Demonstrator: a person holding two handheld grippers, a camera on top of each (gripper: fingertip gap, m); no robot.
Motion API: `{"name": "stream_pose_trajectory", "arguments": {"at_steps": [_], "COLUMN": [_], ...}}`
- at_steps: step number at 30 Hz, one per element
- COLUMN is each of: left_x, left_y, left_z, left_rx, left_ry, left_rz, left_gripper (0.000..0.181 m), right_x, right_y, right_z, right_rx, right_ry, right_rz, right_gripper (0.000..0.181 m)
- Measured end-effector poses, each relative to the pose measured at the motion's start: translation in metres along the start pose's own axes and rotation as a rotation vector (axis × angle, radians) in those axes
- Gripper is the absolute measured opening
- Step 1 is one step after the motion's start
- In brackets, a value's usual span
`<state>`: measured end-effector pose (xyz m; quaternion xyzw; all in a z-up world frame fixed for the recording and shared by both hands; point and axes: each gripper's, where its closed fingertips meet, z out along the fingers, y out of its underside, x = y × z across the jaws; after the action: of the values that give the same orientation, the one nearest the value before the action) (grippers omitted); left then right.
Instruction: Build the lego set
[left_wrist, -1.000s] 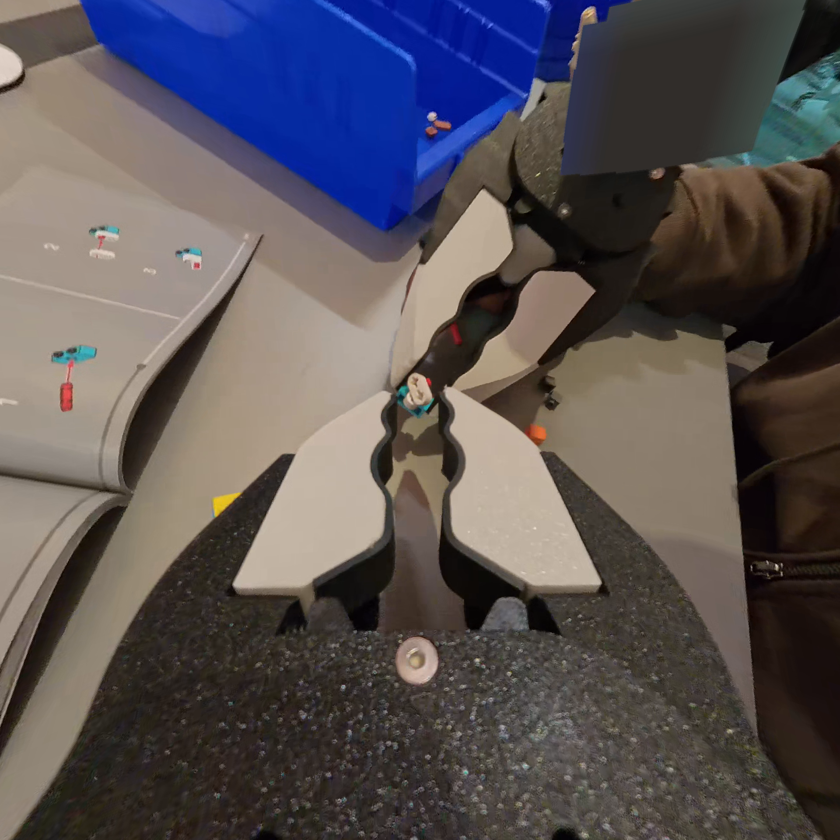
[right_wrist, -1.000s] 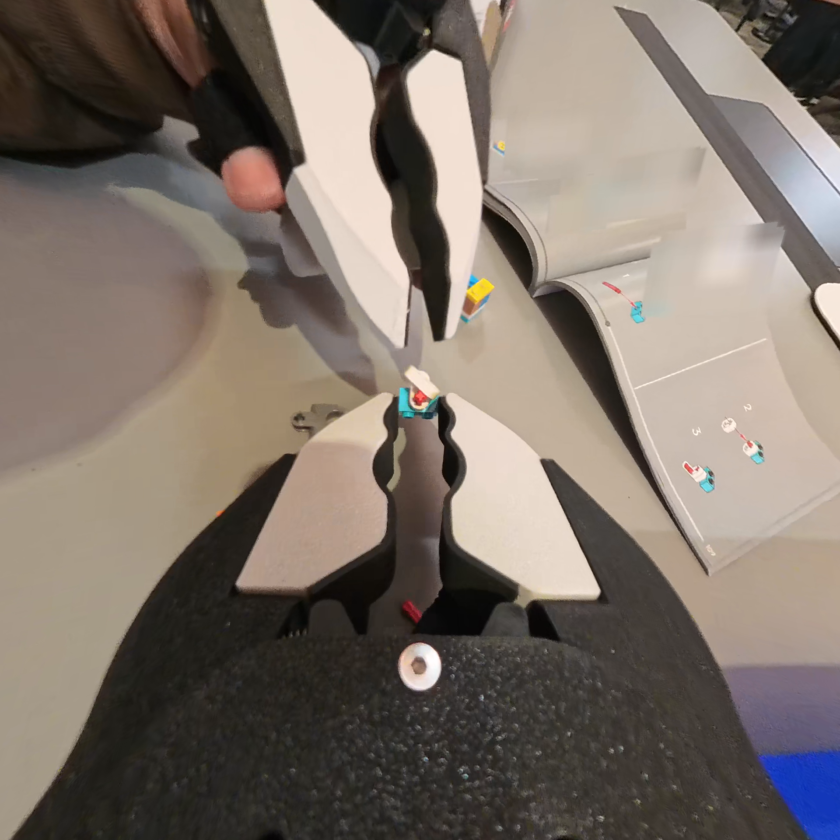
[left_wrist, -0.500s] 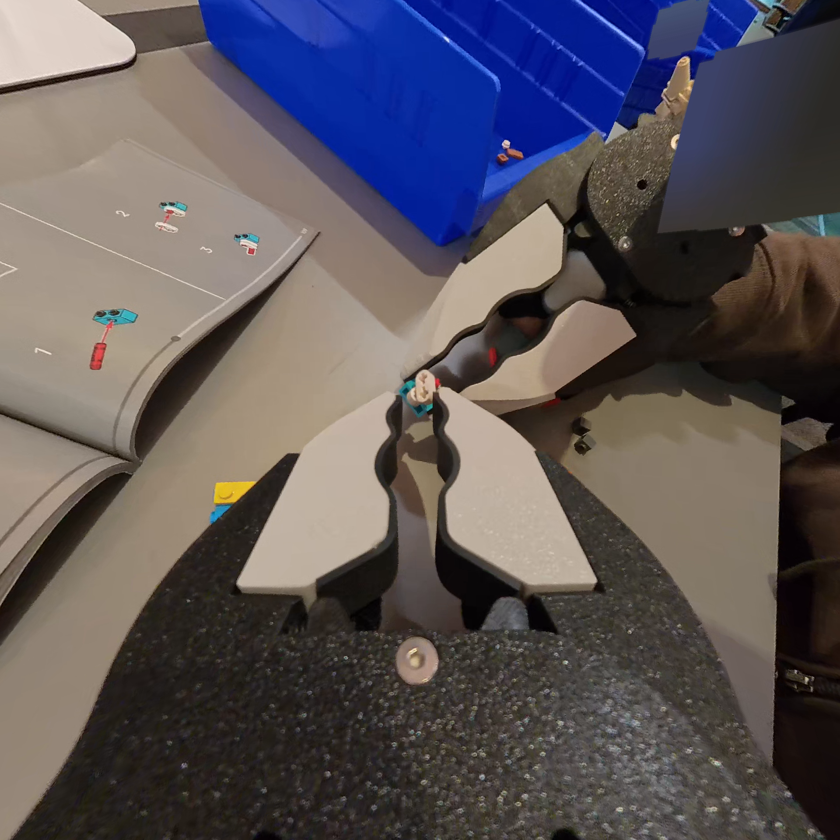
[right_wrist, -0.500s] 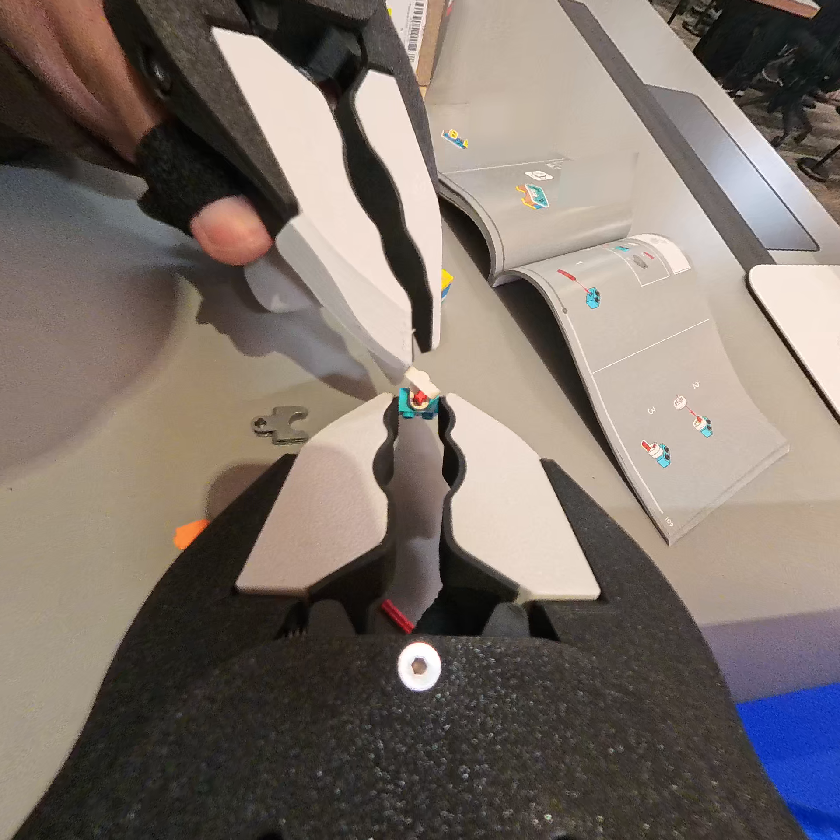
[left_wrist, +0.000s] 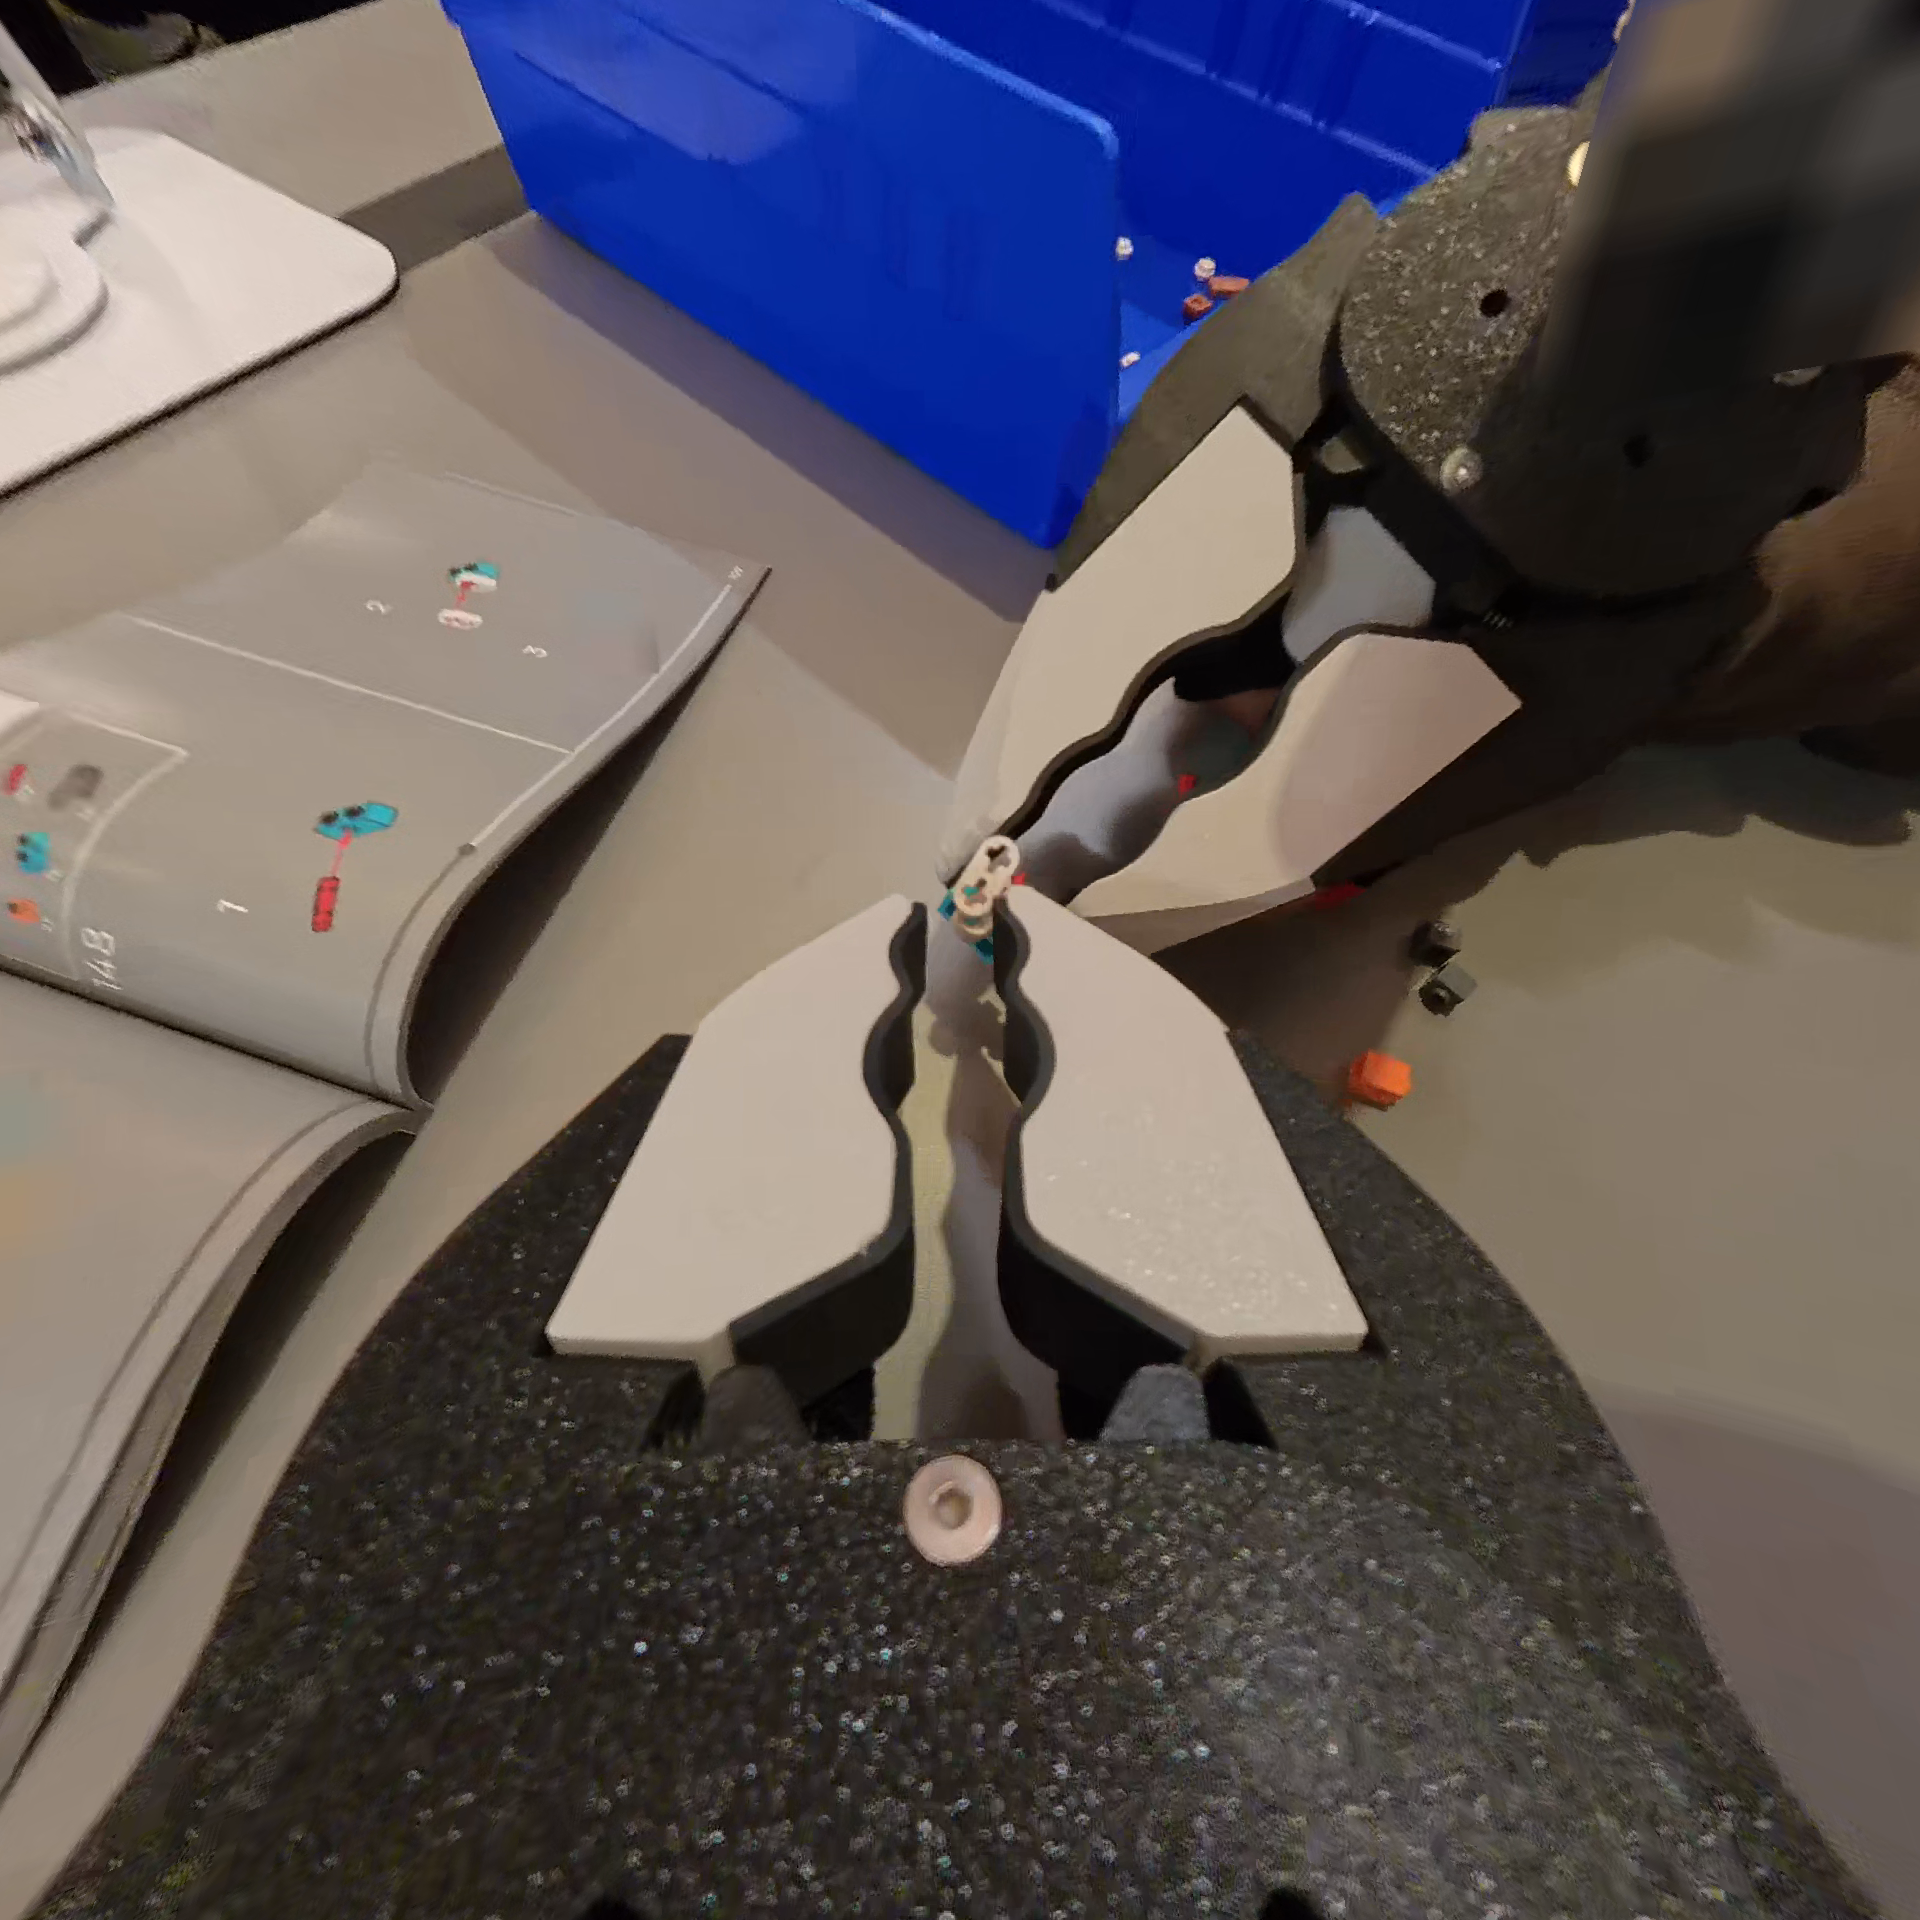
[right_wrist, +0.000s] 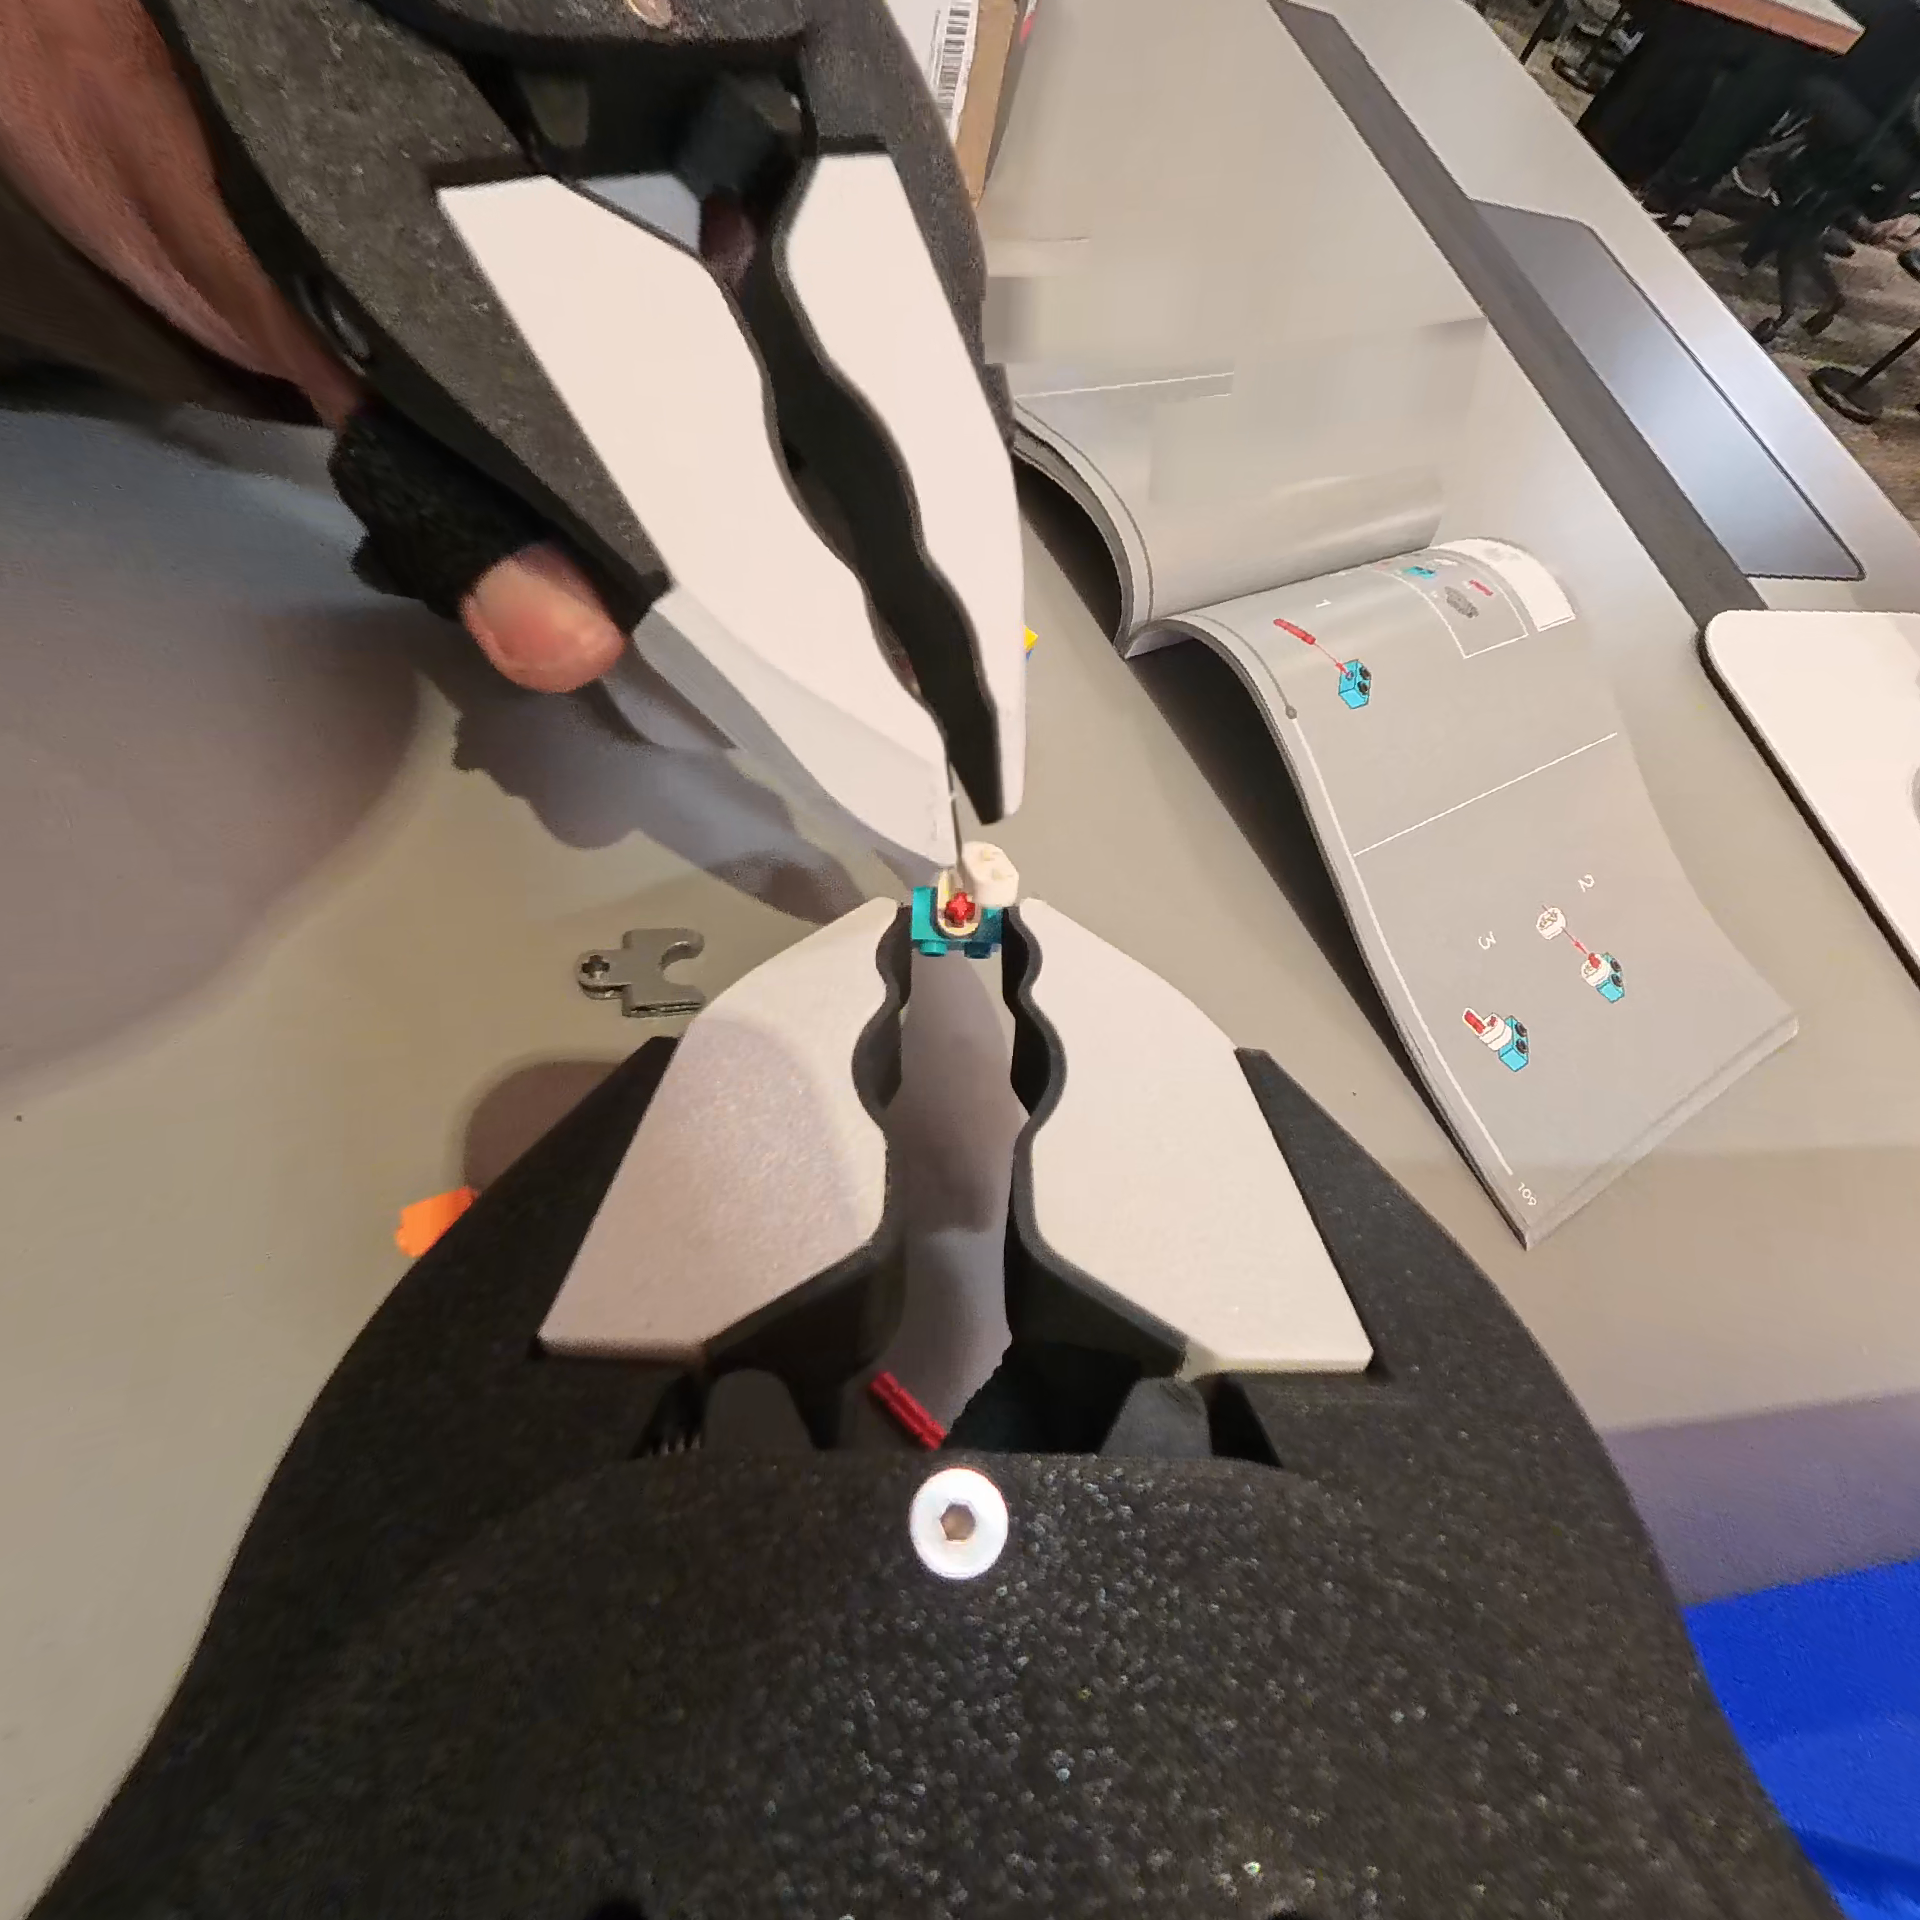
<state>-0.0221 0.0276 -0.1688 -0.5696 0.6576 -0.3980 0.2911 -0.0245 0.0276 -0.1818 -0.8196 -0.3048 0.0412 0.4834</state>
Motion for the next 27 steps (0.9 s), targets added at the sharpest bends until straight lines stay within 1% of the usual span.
{"name": "stream_pose_trajectory", "arguments": {"at_steps": [2,6,9,13,18,23,27], "left_x": [0.000,0.003,0.008,0.006,0.012,0.014,0.016], "left_y": [-0.002,-0.002,-0.003,-0.007,-0.004,-0.001,0.000], "left_z": [0.000,0.000,-0.003,-0.010,-0.010,-0.007,-0.006], "left_rx": [0.007,0.015,0.034,0.085,0.099,0.100,0.102], "left_ry": [-0.011,0.015,0.091,0.141,0.186,0.197,0.198], "left_rz": [0.053,0.127,0.178,0.251,0.329,0.357,0.377], "left_gripper": [0.013,0.016,0.018,0.017,0.017,0.017,0.014], "right_x": [-0.001,-0.002,-0.004,-0.006,-0.010,-0.012,-0.014], "right_y": [0.000,0.000,-0.002,-0.004,-0.005,-0.006,-0.005], "right_z": [0.000,0.000,-0.001,-0.004,-0.006,-0.006,-0.006], "right_rx": [0.001,0.003,0.017,0.044,0.060,0.063,0.055], "right_ry": [-0.003,-0.010,-0.026,-0.059,-0.082,-0.094,-0.102], "right_rz": [-0.004,-0.012,-0.009,0.001,-0.013,-0.022,-0.034], "right_gripper": [0.016,0.016,0.016,0.016,0.016,0.016,0.016]}}
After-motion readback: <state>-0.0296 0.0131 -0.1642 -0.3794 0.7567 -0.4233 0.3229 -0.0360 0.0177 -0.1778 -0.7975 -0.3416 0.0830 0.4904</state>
